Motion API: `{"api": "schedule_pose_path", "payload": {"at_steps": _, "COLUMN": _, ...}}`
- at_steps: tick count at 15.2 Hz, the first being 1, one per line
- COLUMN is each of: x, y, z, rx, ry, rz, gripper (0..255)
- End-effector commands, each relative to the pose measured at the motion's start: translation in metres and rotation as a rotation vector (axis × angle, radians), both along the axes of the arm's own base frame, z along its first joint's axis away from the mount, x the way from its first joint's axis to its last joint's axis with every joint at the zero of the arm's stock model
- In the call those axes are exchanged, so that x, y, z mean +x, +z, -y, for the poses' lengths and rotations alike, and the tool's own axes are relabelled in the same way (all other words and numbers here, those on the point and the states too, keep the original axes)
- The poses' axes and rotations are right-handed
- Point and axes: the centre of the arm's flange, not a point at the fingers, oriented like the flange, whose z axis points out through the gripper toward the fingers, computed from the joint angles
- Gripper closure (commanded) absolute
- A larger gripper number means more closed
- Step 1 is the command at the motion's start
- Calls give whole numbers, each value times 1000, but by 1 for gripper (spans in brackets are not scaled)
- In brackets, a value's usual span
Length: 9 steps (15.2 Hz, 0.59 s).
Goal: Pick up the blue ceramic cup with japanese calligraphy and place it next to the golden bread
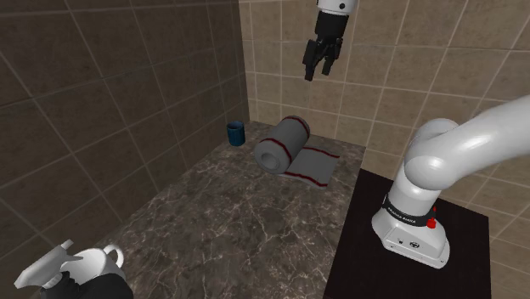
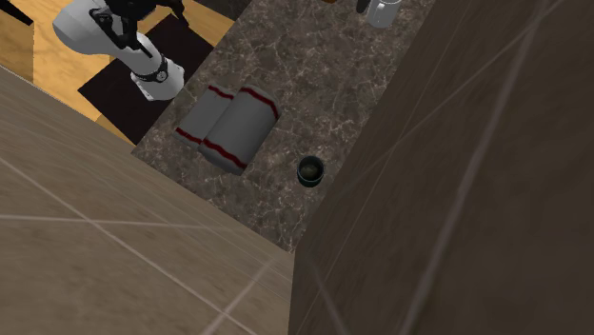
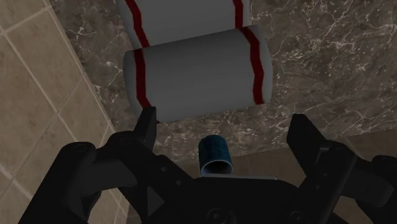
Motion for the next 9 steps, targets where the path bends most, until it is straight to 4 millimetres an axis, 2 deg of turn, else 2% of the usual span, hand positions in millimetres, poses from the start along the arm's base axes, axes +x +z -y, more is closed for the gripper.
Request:
{"api": "schedule_pose_path", "payload": {"at_steps": 1, "x": 0, "y": 0, "z": 0, "rx": 0, "ry": 0, "rz": 0, "gripper": 0}}
{"api": "schedule_pose_path", "payload": {"at_steps": 9, "x": 97, "y": -53, "z": -5, "rx": -3, "ry": -16, "rz": -44, "gripper": 0}}
